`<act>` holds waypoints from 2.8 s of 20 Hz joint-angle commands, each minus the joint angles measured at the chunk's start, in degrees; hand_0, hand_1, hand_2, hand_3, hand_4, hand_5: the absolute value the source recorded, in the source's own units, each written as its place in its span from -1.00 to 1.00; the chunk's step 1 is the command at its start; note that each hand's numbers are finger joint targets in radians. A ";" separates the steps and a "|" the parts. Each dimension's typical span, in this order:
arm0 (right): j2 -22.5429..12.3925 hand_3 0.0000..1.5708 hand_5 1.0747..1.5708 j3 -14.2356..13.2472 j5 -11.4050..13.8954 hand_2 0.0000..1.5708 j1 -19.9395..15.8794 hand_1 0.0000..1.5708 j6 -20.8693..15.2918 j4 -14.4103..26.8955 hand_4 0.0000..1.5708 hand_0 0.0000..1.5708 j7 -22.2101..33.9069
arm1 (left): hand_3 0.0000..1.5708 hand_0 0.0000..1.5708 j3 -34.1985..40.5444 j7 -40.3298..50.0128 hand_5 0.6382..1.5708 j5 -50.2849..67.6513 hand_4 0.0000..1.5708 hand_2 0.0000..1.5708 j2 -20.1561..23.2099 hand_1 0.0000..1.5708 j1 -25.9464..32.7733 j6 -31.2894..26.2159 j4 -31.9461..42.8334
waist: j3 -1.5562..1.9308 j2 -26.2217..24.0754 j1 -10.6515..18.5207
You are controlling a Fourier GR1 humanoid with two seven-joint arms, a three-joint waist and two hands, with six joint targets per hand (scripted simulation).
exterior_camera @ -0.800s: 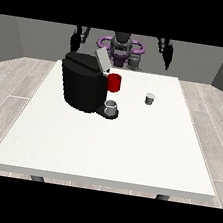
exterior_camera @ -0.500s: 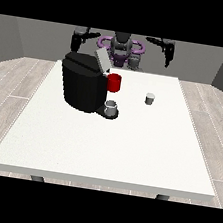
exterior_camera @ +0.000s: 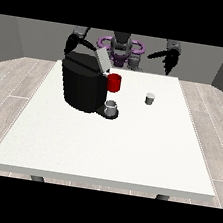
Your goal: Insert the coffee pod into the coffee machine and close the lid
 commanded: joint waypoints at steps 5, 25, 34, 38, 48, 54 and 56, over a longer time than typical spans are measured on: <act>2.09 -1.00 1.00 1.63 1.28 -1.00 -3.08 -1.00 -0.74 2.90 -1.00 -1.00 -2.78 | -1.00 -1.00 2.69 3.67 1.00 -3.55 -1.00 -1.00 5.12 -1.00 -11.41 -4.40 10.25 | -0.01 3.90 -2.78; 3.79 -1.00 1.00 5.56 4.26 -1.00 -13.56 -1.00 -3.41 7.31 -1.00 -1.00 4.10 | -0.21 -0.03 -0.94 -0.06 1.00 -20.50 -1.00 0.12 4.03 -0.03 -26.16 2.39 32.65 | -0.03 10.74 -4.97; 4.03 -1.00 1.00 3.86 1.55 -1.00 -13.04 -1.00 -1.67 10.56 -1.00 -1.00 -1.11 | 0.08 0.18 -4.10 -5.27 1.00 -30.64 -0.47 0.29 5.92 0.18 -27.68 9.47 37.57 | -0.01 12.61 -5.98; 3.44 -1.00 1.00 3.99 1.30 -1.00 -11.09 -1.00 -0.80 10.86 -1.00 -1.00 1.86 | 0.12 0.11 -7.89 -3.09 1.00 -34.94 -0.57 0.30 6.17 0.11 -25.98 6.10 40.19 | -0.01 8.93 -6.73; 2.62 -1.00 1.00 2.60 3.90 -1.00 -12.56 -1.00 -3.86 14.32 -1.00 -1.00 0.77 | 0.22 0.16 -6.93 -4.11 1.00 -38.52 -0.48 0.34 2.64 0.16 -30.26 7.02 46.94 | -0.03 10.30 -5.79; 0.03 -1.00 1.00 -0.05 2.15 -1.00 -10.74 -1.00 -2.44 17.39 -1.00 -1.00 1.20 | 0.65 0.74 -4.24 -11.43 1.00 -35.15 -0.39 0.74 4.17 0.74 -31.34 2.92 44.87 | -0.01 5.39 -2.92; 2.86 -1.00 1.00 1.80 4.26 -1.00 -11.55 -1.00 -5.59 16.97 -1.00 -1.00 0.79 | 0.72 0.83 -2.41 -12.66 1.00 -33.25 -0.38 0.81 2.98 0.83 -33.64 2.64 45.35 | -0.02 6.67 -3.33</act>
